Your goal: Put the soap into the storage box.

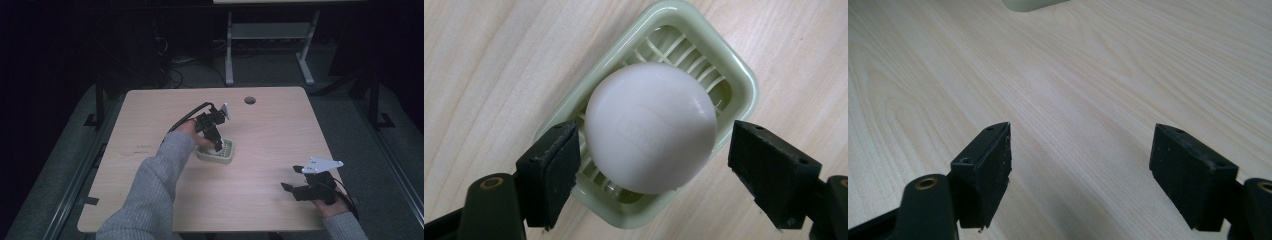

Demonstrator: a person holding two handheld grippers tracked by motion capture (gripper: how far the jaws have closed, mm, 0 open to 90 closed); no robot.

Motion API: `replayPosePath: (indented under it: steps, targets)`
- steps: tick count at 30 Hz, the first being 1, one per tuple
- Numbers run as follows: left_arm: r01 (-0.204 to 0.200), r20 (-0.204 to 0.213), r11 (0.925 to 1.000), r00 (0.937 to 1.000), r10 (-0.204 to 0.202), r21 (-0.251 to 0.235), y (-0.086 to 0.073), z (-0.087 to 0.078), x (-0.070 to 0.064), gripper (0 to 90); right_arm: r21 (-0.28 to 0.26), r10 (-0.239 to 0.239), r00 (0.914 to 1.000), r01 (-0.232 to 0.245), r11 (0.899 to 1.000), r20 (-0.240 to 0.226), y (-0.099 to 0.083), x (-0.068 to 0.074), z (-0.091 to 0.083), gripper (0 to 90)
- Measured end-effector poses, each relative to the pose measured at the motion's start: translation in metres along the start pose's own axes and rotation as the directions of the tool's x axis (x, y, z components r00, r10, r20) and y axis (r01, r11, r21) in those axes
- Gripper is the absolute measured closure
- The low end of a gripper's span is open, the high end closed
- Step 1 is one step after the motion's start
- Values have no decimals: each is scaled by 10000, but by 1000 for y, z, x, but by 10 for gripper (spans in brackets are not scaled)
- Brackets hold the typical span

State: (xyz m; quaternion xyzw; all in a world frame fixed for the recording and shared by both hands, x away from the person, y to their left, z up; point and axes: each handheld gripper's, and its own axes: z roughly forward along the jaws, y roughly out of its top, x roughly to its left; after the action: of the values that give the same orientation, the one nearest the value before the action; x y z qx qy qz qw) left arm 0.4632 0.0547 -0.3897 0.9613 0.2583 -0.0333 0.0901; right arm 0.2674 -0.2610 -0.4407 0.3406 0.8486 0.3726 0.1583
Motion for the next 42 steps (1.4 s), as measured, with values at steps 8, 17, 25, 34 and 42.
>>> replayPosePath:
  steps: [8,17,25,34,42]
  targets:
    - [-19,-66,9998,10000,18,-198,-6,-7,-3,206,12,41,10000,-41,10000,35,0,0,0,242]
    - [17,-123,9988,9999,-23,-485,-14,-15,-7,210,-36,-17,10000,18,10000,46,0,0,0,242]
    - [-163,-71,9980,9998,159,-604,-23,-18,-13,207,-66,-17,10000,17,10000,90,-1,-1,0,242]
    - [-51,-103,9970,9999,43,-769,-38,-23,-18,209,-18,-23,9999,24,10000,112,-1,0,0,242]
    - [-122,-124,9957,9999,111,-916,-46,-25,-23,209,35,-30,9999,29,10000,149,-1,0,0,242]
